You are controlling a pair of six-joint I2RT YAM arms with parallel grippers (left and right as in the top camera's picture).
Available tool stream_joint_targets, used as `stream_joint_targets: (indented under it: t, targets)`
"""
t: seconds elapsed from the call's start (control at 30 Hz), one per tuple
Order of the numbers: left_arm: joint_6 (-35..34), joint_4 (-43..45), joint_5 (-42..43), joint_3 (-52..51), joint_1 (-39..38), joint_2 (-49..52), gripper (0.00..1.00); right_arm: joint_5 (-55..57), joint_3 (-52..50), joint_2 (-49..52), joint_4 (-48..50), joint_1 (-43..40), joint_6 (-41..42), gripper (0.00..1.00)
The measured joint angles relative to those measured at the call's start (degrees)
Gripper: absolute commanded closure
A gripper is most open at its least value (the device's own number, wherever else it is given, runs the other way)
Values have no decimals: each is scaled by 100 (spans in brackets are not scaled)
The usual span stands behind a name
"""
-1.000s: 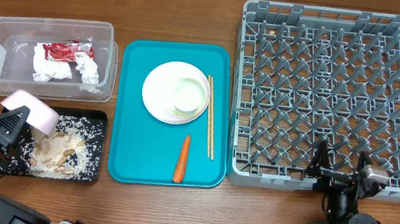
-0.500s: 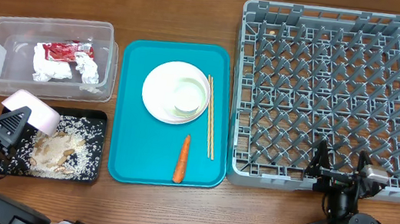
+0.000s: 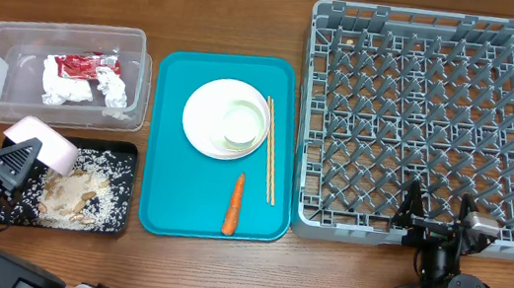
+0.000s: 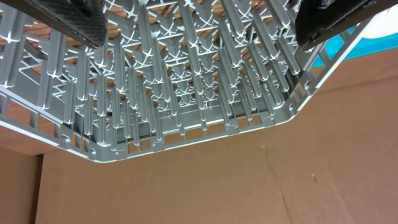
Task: Sort waste into correct bins and load items into the dishwasher
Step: 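Tilt the bowl with the left gripper to dump rice onto the black tray, then carry the emptied pink bowl back and set it on the teal tray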
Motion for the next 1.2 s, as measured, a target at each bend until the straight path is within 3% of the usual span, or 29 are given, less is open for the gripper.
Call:
stream_joint_targets:
  t: [0.53, 0.73, 0.93, 1.0, 1.2]
  targets:
    - [166, 170, -111, 0, -4, -7, 96, -2, 0, 0, 0, 0, 0, 0]
    - [-981, 1488, -153, -7, -227, -15, 96, -2, 0, 0, -2, 0, 0, 0]
    - [-2988, 3261, -708, -9, -839, -17, 96, -2, 0, 0, 0, 0, 0, 0]
    - [-3668, 3421, -1060, -11, -1158, -17, 96, -2, 0, 0, 0, 0, 0, 0]
    - [-4323, 3392, -1827, 181, -2052, -20, 96, -2, 0, 0, -2, 0, 0, 0]
